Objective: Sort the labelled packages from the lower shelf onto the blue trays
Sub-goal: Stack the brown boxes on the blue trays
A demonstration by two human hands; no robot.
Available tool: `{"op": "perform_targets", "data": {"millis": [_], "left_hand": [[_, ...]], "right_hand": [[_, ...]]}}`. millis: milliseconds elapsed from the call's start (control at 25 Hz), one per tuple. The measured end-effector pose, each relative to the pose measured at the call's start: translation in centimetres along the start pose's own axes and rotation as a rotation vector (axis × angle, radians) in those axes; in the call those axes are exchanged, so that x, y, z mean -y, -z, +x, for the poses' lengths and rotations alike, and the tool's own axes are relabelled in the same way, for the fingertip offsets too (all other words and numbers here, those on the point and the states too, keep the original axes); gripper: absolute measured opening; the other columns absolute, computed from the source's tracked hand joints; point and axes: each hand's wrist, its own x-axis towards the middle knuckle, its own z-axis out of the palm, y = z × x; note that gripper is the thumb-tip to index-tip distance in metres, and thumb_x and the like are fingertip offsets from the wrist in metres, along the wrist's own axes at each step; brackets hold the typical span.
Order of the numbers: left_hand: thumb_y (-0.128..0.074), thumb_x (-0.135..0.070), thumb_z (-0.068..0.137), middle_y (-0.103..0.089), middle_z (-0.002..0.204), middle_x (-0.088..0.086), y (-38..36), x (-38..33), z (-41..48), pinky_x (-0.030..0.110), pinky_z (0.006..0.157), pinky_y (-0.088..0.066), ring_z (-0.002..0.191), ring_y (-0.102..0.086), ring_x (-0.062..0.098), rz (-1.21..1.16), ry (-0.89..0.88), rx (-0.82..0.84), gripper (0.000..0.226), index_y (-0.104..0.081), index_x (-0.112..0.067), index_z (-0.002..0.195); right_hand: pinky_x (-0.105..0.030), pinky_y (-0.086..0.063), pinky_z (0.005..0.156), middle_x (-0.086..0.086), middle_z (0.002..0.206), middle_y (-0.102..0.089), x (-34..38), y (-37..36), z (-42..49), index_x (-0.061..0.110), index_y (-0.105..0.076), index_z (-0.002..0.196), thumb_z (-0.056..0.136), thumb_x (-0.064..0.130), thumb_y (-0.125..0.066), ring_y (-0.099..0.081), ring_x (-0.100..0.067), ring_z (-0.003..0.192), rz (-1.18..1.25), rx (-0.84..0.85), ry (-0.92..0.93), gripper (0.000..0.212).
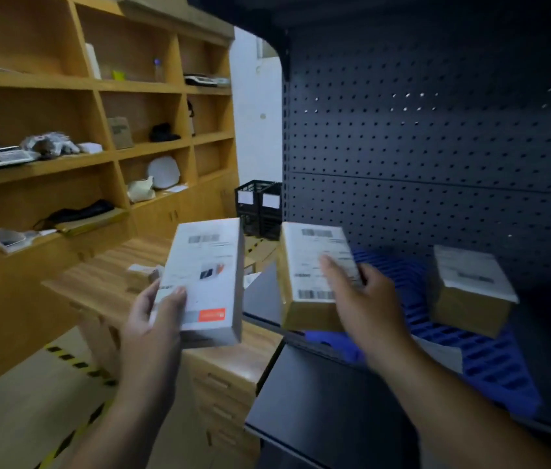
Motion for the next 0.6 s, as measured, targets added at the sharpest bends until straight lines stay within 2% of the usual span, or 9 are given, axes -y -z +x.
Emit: {"op": "perform_targets", "data": {"millis": [80, 200, 280, 400, 480, 600], "left_hand": [[-0.062, -0.031, 0.098, -0.079, 0.091, -0.003, -3.4, -0.1, 2.3, 0.02, 0.051, -0.056, 0.072, -0.076, 0.005, -0.046, -0.006, 0.13, 0.012, -0.064, -0.039, 0.106], [-0.062, -0.027, 0.098, -0.081, 0.085, -0.006, -7.2, 0.1, 4.9, 0.018, 0.047, -0.053, 0.068, -0.076, 0.007, -0.11, 0.029, 0.341, 0.026, -0.062, -0.026, 0.124], [-0.063, -0.031, 0.097, -0.081, 0.086, -0.006, -8.9, 0.7, 6.4, 0.022, 0.048, -0.055, 0.071, -0.078, 0.013, -0.135, 0.071, 0.452, 0.026, -0.061, -0.031, 0.124], [-0.065, -0.034, 0.096, -0.081, 0.09, -0.001, -10.6, 1.6, 7.9, 0.028, 0.052, -0.056, 0.077, -0.079, 0.021, -0.149, 0.121, 0.536, 0.025, -0.062, -0.036, 0.12], [-0.065, -0.033, 0.096, -0.081, 0.091, -0.003, -11.2, 2.3, 8.5, 0.03, 0.056, -0.057, 0.08, -0.079, 0.02, -0.157, 0.147, 0.556, 0.024, -0.062, -0.036, 0.119], [-0.065, -0.035, 0.095, -0.08, 0.084, -0.009, -11.7, 3.0, 9.3, 0.022, 0.049, -0.055, 0.073, -0.079, 0.014, -0.158, 0.204, 0.589, 0.017, -0.06, -0.043, 0.109]], "right_hand": [[-0.03, -0.055, 0.062, 0.007, 0.085, -0.075, 0.7, 2.4, 2.6, 0.023, -0.07, 0.088, 0.08, 0.069, -0.064, -0.071, -0.011, 0.075, -0.113, -0.129, -0.017, 0.048], [-0.037, -0.058, 0.071, 0.0, 0.087, -0.073, 0.5, 4.7, 5.0, 0.021, -0.071, 0.094, 0.08, 0.075, -0.058, -0.07, -0.021, 0.079, -0.281, -0.209, -0.117, 0.057], [-0.037, -0.057, 0.072, -0.002, 0.09, -0.072, -0.5, 4.9, 5.5, 0.019, -0.071, 0.101, 0.083, 0.072, -0.056, -0.069, -0.021, 0.079, -0.362, -0.267, -0.176, 0.058], [-0.037, -0.055, 0.078, -0.002, 0.102, -0.069, -2.4, 4.0, 5.7, 0.017, -0.065, 0.117, 0.087, 0.071, -0.053, -0.065, -0.02, 0.086, -0.386, -0.339, -0.234, 0.063], [-0.041, -0.056, 0.083, -0.005, 0.107, -0.068, -3.1, 3.5, 6.0, 0.015, -0.063, 0.12, 0.087, 0.072, -0.051, -0.065, -0.022, 0.091, -0.378, -0.354, -0.274, 0.067], [-0.033, -0.054, 0.07, -0.002, 0.104, -0.068, -3.5, 3.1, 7.1, 0.015, -0.063, 0.119, 0.087, 0.071, -0.052, -0.064, -0.016, 0.086, -0.376, -0.374, -0.284, 0.066]]}}
